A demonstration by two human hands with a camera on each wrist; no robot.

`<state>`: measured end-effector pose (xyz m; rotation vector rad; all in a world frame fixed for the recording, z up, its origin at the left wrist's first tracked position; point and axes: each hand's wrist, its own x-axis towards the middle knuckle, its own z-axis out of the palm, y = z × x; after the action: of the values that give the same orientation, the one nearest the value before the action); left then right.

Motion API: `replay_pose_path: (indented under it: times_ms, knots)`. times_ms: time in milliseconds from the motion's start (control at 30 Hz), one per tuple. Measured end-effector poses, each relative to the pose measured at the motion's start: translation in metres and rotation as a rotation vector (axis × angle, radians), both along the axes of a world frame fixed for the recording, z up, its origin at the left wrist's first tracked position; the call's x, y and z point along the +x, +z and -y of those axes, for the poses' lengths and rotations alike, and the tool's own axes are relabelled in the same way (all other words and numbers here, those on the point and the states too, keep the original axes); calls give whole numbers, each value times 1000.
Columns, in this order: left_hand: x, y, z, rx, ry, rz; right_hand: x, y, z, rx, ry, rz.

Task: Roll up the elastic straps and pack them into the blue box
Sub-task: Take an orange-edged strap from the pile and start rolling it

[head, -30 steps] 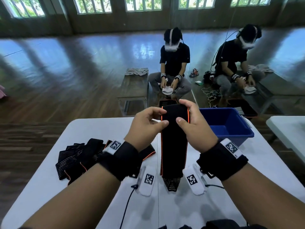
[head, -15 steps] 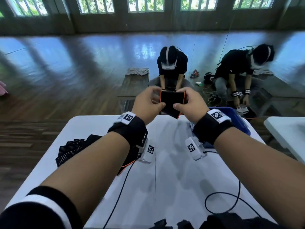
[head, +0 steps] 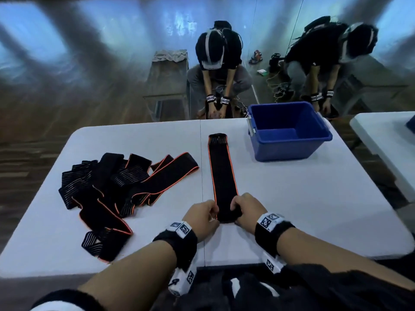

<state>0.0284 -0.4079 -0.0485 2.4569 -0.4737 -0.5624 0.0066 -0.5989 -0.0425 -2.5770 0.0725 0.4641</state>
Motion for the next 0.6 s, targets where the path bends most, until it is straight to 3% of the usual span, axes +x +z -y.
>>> replay_pose_path:
  times_ms: [200, 367, 600]
  knots:
    - [-13, -16, 7, 59, -38, 41, -21, -15, 4, 48, -85, -34]
    - [-15, -18, 12, 47, 128, -80, -33, -20, 12, 184, -272, -30]
    - [-3, -16, 22, 132, 161, -192, -25, -19, 10, 198, -373, -92]
